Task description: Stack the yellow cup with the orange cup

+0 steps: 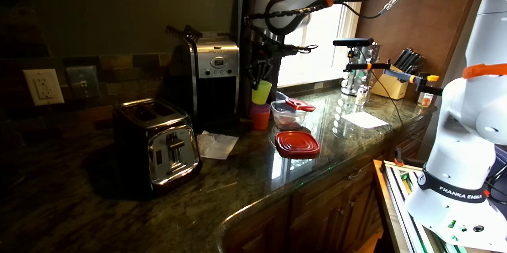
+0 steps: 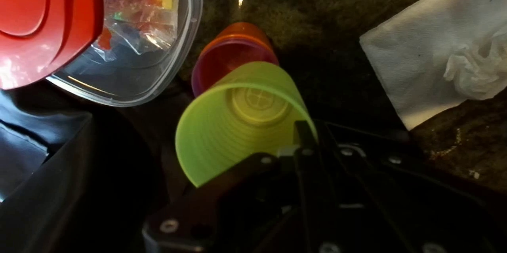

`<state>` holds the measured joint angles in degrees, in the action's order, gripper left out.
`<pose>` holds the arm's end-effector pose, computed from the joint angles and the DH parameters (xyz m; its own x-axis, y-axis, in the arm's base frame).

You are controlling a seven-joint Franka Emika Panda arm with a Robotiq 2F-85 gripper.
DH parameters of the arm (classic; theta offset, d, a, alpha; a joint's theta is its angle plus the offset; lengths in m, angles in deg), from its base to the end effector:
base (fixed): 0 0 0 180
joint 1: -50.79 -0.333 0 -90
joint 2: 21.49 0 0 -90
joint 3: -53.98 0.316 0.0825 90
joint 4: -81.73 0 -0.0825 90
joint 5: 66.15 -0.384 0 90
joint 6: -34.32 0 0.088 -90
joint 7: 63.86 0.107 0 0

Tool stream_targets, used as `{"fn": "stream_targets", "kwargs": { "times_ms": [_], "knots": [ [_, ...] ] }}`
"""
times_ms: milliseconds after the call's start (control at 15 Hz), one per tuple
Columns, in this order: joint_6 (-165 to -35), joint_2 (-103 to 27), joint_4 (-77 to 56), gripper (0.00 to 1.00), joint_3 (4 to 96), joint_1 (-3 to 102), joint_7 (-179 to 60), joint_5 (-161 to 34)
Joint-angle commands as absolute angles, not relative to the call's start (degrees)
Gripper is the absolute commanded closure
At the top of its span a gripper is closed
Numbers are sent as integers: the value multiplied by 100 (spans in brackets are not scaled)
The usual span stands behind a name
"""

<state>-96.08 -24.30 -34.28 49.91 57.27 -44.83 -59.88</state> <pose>0.5716 -0.1087 0.4448 0.8786 -0.4244 0.2188 -0.4407 -0.8972 0.0294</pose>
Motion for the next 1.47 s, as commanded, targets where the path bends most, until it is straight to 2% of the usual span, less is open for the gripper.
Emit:
{"fn": "stream_targets", "kwargs": {
  "times_ms": [0,533,600,667,1067,1267,1400],
  "knots": [
    [-9745,-2582,-3412,99,4879,5692,-4394,-6018],
    [-9774,-2742,-3322,99,4780,5676,-4306,-5954],
    [-9760,-2745,-3320,71,4779,5678,-4270,-6040],
    [-9734,-2745,-3309,70,4774,5671,-4222,-6012],
    [-9762,-2467,-3368,27,4792,5633,-4030,-5979],
    [-9358,-1893,-3553,4,4968,5611,-4814,-7251],
    [-8987,-1473,-3755,0,5038,5516,-5324,-7781]
  ]
}}
